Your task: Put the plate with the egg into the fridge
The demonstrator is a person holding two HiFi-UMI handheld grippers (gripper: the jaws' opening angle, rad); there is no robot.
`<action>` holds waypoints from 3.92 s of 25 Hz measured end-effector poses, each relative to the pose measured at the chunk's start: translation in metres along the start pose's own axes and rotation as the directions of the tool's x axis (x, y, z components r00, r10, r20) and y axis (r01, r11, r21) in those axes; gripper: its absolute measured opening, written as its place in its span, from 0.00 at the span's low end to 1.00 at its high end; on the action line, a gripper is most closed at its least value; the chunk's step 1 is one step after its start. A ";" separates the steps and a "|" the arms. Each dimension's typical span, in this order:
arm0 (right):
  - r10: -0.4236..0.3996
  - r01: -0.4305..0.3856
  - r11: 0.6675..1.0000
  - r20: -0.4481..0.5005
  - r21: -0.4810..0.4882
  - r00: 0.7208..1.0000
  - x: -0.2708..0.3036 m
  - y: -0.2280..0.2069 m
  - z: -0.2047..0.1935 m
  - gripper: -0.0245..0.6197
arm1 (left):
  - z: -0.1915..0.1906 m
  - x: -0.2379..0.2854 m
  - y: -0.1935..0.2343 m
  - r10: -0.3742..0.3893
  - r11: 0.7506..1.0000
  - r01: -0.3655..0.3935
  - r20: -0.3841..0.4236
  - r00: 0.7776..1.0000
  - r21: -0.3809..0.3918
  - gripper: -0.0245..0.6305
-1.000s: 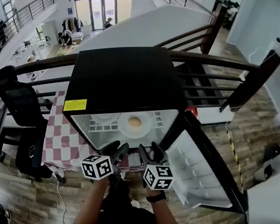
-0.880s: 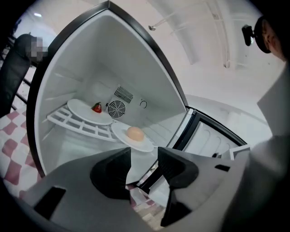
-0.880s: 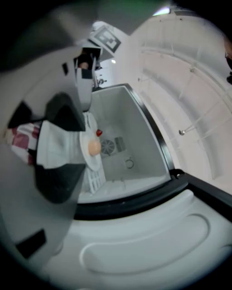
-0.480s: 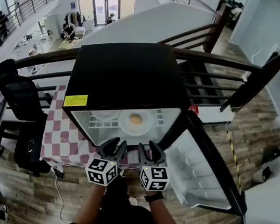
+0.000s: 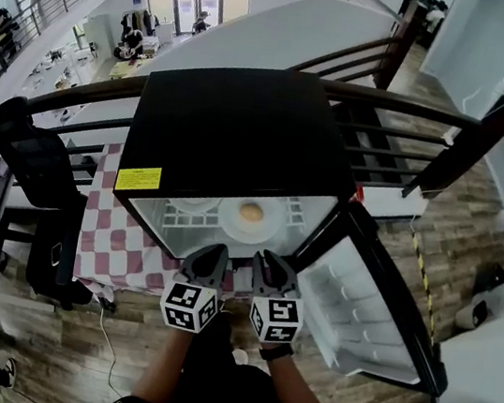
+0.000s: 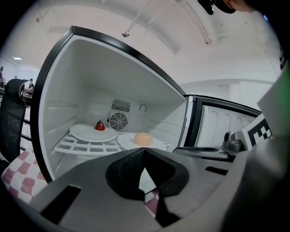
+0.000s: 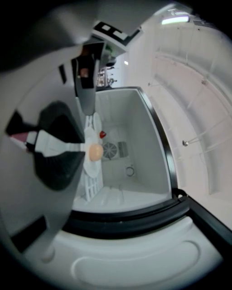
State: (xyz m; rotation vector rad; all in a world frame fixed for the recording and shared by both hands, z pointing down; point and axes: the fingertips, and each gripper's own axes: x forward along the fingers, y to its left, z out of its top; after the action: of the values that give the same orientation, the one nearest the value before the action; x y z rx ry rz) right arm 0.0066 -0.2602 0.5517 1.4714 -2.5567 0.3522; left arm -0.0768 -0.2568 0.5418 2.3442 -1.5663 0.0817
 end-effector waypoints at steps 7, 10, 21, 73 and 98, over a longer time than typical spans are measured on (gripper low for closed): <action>-0.008 0.008 1.000 -0.008 -0.007 1.000 0.015 0.001 -0.001 0.10 | -0.009 0.015 0.005 -0.011 1.000 0.012 -0.062 0.998 0.008 0.07; -0.013 0.013 1.000 -0.015 -0.008 1.000 0.020 0.002 -0.004 0.09 | -0.010 0.020 0.007 -0.009 1.000 0.011 -0.076 0.997 0.020 0.07; -0.061 0.061 0.998 -0.030 0.008 0.998 0.031 -0.006 -0.010 0.08 | -0.015 0.036 0.016 -0.012 0.999 0.016 -0.114 0.993 0.034 0.07; -0.144 0.143 0.987 0.005 0.076 0.990 0.063 -0.037 0.017 0.08 | 0.010 0.085 0.013 -0.065 0.996 0.075 -0.168 0.984 0.056 0.07; -0.078 0.086 0.996 0.211 -0.027 0.974 -0.095 -0.006 0.073 0.07 | 0.062 -0.084 -0.017 0.083 0.989 -0.095 0.111 0.990 0.112 0.07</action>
State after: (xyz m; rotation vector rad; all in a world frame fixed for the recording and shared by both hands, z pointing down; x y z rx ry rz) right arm 0.0569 -0.2053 0.4574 1.6769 -2.6331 0.1452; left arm -0.1026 -0.1944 0.4609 2.4018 -1.7617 0.0720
